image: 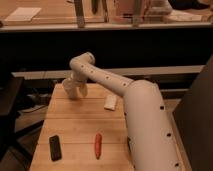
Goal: Place the ceramic cup in the ceramic bowl
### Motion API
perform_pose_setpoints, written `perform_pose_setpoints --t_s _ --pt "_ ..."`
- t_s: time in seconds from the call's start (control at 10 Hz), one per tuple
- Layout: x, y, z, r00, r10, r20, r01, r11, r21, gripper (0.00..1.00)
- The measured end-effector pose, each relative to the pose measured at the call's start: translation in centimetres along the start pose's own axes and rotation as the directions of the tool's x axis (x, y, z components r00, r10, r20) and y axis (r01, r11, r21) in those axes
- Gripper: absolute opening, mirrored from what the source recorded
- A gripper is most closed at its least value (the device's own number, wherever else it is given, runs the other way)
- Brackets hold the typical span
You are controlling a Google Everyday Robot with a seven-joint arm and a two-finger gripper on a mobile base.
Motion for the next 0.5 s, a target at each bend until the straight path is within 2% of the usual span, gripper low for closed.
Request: perform_pose_setpoints --t_s 0.1,0.5 --pt "-0.05 0.01 0.11 1.000 -0.002 -0.001 0.002 1.000 0.000 0.77" --pt "-0.06 0.00 0.12 1.000 -0.008 -0.006 0.008 1.000 0.000 0.43"
